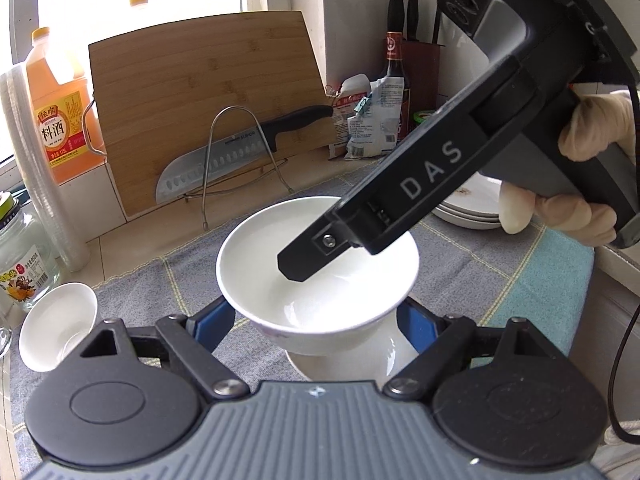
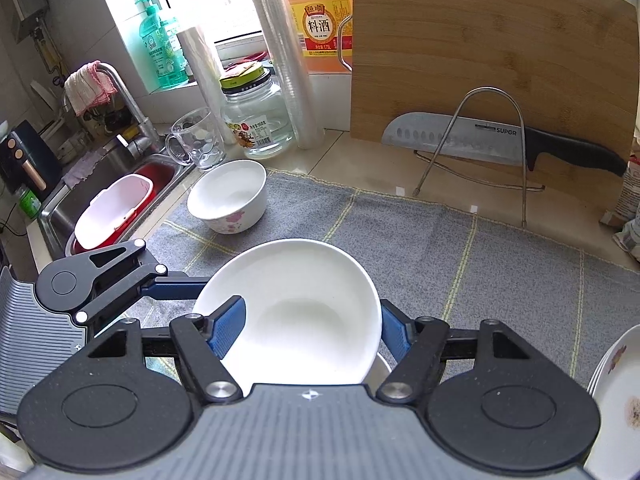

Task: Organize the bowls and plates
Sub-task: 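Lower the held bowl into the pink-flower bowl with the right tool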

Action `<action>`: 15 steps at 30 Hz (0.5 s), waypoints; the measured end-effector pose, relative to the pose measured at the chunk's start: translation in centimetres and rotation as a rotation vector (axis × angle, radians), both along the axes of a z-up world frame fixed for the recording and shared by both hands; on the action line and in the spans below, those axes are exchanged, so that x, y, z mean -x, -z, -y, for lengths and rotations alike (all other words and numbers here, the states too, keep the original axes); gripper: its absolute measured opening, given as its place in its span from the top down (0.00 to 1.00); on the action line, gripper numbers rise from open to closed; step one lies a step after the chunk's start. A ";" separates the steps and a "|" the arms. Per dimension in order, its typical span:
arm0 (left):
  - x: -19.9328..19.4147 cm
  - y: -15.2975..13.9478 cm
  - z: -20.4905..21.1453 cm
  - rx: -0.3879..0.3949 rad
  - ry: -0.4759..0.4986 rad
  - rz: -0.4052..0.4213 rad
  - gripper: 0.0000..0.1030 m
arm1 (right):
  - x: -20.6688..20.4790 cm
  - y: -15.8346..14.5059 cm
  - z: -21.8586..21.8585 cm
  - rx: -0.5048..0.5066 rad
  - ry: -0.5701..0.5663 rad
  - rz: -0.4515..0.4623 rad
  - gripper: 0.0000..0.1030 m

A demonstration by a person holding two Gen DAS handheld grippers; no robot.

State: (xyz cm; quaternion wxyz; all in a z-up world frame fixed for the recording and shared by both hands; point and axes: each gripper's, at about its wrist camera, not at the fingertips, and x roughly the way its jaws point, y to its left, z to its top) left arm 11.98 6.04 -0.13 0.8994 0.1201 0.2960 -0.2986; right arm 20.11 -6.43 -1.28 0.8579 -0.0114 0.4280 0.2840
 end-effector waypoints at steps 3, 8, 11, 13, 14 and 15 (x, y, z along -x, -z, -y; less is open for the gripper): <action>0.2 0.3 0.6 -0.008 0.009 -0.007 0.15 | 0.6 0.1 0.7 -0.006 0.015 -0.002 0.26; 0.2 0.8 1.1 -0.021 0.023 -0.023 0.15 | 1.4 0.5 1.3 -0.004 0.026 -0.009 0.26; 0.5 1.2 1.4 -0.028 0.025 -0.033 0.15 | 1.6 0.9 1.5 -0.005 0.031 -0.015 0.26; 0.2 1.4 1.5 -0.031 0.023 -0.041 0.15 | 1.8 1.2 1.7 -0.010 0.035 -0.024 0.26; 0.2 1.5 1.5 -0.033 0.024 -0.044 0.15 | 1.8 1.2 1.8 -0.011 0.035 -0.024 0.26; 0.2 1.6 1.5 -0.034 0.024 -0.046 0.15 | 1.9 1.3 1.8 -0.009 0.034 -0.025 0.26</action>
